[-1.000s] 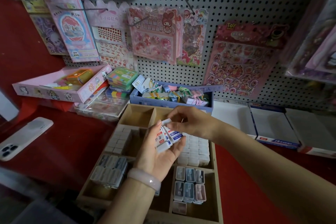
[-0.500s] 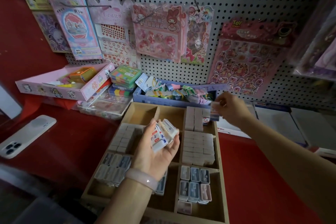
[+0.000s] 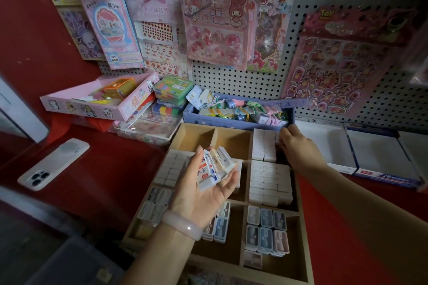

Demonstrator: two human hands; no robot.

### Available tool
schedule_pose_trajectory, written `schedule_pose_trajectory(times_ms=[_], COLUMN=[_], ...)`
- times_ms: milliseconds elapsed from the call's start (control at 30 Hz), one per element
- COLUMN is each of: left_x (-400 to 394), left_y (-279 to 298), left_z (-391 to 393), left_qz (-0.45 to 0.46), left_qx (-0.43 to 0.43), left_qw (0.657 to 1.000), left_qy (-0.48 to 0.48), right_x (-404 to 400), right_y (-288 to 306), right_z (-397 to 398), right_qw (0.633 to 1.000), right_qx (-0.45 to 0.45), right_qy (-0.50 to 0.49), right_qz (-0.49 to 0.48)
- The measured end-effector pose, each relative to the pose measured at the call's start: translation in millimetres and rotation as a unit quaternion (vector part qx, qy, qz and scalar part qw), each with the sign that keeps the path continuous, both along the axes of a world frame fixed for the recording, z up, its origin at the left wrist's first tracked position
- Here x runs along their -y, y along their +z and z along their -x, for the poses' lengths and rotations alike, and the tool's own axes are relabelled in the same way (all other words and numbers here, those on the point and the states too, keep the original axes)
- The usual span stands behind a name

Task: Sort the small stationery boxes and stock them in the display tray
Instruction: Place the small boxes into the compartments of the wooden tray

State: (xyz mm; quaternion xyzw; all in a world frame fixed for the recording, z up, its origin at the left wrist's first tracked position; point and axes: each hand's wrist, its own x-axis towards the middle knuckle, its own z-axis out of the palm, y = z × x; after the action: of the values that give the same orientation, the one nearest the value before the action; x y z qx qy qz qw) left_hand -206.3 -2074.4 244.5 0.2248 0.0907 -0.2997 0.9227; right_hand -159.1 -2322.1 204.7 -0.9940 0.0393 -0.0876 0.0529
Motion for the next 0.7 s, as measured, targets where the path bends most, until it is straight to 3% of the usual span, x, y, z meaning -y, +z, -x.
schedule_pose_trajectory(times_ms=[100,167,233,300,367,433,600,700], left_x=[-0.1,0.7,2.4,5.0,7.7,9.4,5.3,-0.8], left_y=[-0.2,0.6,2.0,3.3,3.8,5.3,7.6,2.7], left_z=[-1.3,0.1,2.2,2.8,2.5,3.9,10.0,7.5], left_qz=[-0.009,-0.006,-0.007,-0.008,-0.009,-0.018,-0.004,-0.009], left_qx=[-0.009,-0.011,-0.009,0.002,0.029,0.055,0.06,0.016], left_qw=[1.0,1.0,1.0,1.0,0.999,0.998,0.998,0.999], left_qy=[0.009,0.014,0.021,0.018,0.013,0.01,0.025,0.034], right_x=[-2.8,-11.3,-29.6,-56.7,-83.6,-99.9,-111.5,-115.0], right_y=[9.5,26.4,45.6,67.5,77.9,75.1,59.4,52.8], right_z=[0.8,3.5,12.5,31.7,54.0,67.0,73.3,76.1], right_qw=[0.999,0.999,0.984,0.943,0.91,0.892,0.878,0.867], right_qx=[-0.027,0.009,0.13,0.164,0.128,0.141,0.244,0.244], right_qy=[-0.02,-0.035,0.06,0.24,0.374,0.428,0.412,0.434], right_qz=[0.022,-0.015,-0.102,-0.162,-0.124,-0.032,0.016,0.013])
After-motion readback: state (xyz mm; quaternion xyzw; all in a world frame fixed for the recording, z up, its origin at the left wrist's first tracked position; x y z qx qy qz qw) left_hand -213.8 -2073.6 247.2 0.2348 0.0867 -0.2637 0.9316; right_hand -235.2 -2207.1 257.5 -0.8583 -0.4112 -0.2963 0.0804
